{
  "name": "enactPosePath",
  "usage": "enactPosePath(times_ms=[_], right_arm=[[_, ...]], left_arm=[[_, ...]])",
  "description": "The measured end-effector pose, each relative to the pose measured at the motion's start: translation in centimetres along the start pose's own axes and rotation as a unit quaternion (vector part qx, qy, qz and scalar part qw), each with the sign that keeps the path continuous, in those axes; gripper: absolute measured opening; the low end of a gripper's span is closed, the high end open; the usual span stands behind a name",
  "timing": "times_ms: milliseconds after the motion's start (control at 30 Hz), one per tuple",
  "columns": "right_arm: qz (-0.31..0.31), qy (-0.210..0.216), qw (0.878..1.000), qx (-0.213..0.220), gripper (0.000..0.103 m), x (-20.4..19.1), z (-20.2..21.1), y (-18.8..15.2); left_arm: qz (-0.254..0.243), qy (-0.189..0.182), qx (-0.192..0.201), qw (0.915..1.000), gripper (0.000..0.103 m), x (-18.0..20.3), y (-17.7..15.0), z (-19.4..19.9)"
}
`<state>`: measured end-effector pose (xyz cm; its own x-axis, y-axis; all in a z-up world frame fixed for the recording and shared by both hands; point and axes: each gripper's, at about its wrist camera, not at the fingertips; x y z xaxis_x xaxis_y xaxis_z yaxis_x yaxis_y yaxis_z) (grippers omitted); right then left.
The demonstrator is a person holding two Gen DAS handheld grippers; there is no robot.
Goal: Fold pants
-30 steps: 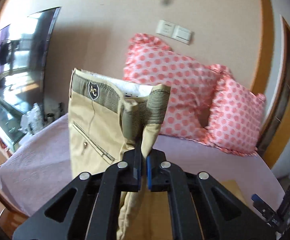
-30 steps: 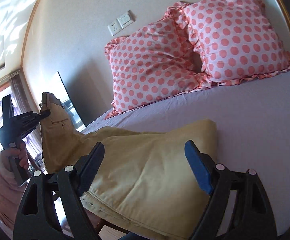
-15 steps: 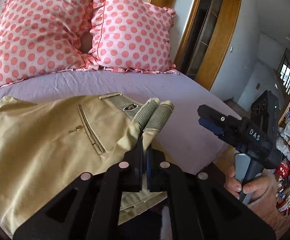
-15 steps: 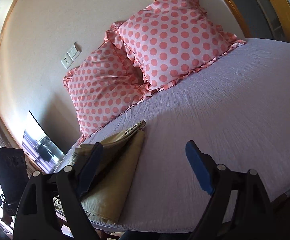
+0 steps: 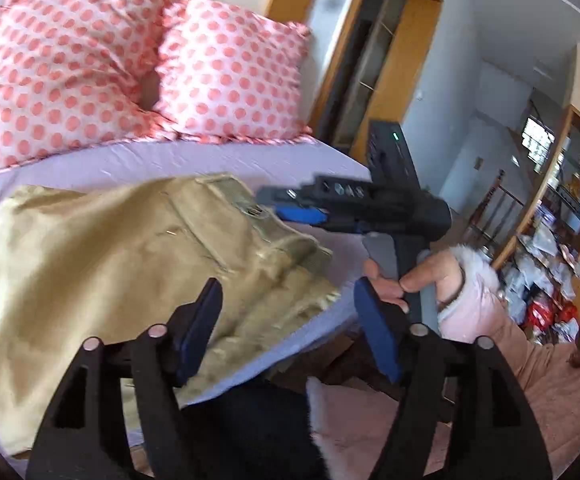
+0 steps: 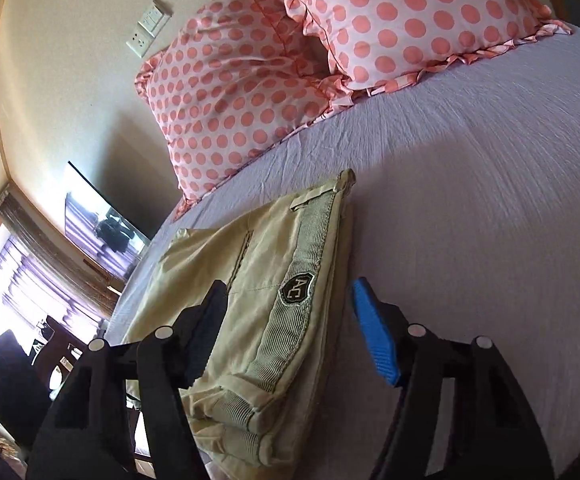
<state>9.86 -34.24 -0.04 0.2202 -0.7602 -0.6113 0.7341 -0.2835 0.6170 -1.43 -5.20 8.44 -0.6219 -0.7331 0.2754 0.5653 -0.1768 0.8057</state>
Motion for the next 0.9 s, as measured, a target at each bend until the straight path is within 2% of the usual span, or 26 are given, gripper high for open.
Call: enactPosePath(times_ms=[33, 100, 133, 167, 233, 300, 400, 467, 533, 600, 633, 667, 700, 733, 767, 900], right_arm=[[-0.001, -0.003, 1.000, -0.008, 0.063, 0.1, -0.6, 0.2], [-0.004, -0.003, 1.000, -0.024, 0.056, 0.5, -1.6, 0.3], [-0.004, -0.003, 0.999, -0.034, 0.048, 0.6, -2.1, 0.3], [0.002, -0.005, 0.999, -0.039, 0.042, 0.6, -2.5, 0.3], [-0.001, 0.009, 0.999, -0.046, 0.039, 0.6, -2.8, 0.5], [-0.008, 0.022, 0.999, -0.049, 0.035, 0.9, -2.8, 0.7], [-0.028, 0.034, 0.998, -0.048, 0.031, 1.8, -3.0, 1.1], [-0.031, 0.032, 0.998, -0.051, 0.031, 1.9, -3.2, 1.3], [-0.029, 0.032, 0.997, -0.056, 0.032, 1.7, -3.6, 1.5], [-0.034, 0.056, 0.996, -0.067, 0.025, 1.7, -4.0, 1.5], [-0.043, 0.077, 0.993, -0.073, 0.017, 2.0, -4.2, 1.4], [-0.054, 0.091, 0.992, -0.073, 0.015, 2.2, -4.1, 1.3], [-0.057, 0.102, 0.991, -0.068, 0.014, 2.3, -4.0, 1.3], [-0.057, 0.114, 0.990, -0.062, 0.013, 2.2, -3.7, 1.3], [-0.056, 0.119, 0.990, -0.058, 0.013, 1.9, -3.5, 1.5], [-0.028, 0.133, 0.990, -0.043, 0.012, 0.0, -3.3, 3.7]], left_arm=[[0.019, 0.032, 0.014, 0.9992, 0.080, -1.8, 0.8, 1.3], [0.075, 0.098, 0.035, 0.9918, 0.081, -6.3, 2.0, 3.5], [0.105, 0.121, 0.037, 0.9863, 0.081, -8.8, 2.6, 4.1], [0.134, 0.143, 0.032, 0.9800, 0.080, -11.3, 2.9, 4.4], [0.180, 0.173, -0.004, 0.9683, 0.076, -15.6, 3.2, 3.8], [0.230, 0.149, -0.042, 0.9609, 0.068, -19.0, 2.7, 2.6], [0.278, 0.101, -0.082, 0.9518, 0.067, -21.7, 1.8, 0.5], [0.272, 0.097, -0.080, 0.9541, 0.068, -21.5, 1.6, 0.3], [0.274, 0.082, -0.084, 0.9546, 0.074, -21.7, 1.9, -0.2], [0.278, 0.069, -0.083, 0.9546, 0.073, -22.2, 2.3, -0.6], [0.282, 0.065, -0.084, 0.9533, 0.059, -22.4, 2.3, -0.8], [0.289, 0.067, -0.085, 0.9513, 0.046, -22.7, 2.2, -0.8], [0.290, 0.062, -0.083, 0.9513, 0.023, -22.8, 2.3, -0.9], [0.290, 0.049, -0.079, 0.9526, 0.013, -22.9, 2.4, -0.7], [0.288, 0.040, -0.073, 0.9539, 0.011, -22.8, 2.6, -0.5], [0.252, 0.050, -0.059, 0.9647, 0.008, -21.7, 5.0, -0.4]])
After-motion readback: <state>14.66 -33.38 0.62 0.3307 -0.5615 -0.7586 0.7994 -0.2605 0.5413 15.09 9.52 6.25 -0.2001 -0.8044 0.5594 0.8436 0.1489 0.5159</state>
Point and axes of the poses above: each gripper's, at about its wrist camera, not at the fingertips, and z roughly against the way its jaws point, x to its right, y to its top, and after that the axes turned 1 degree about z, right-handed
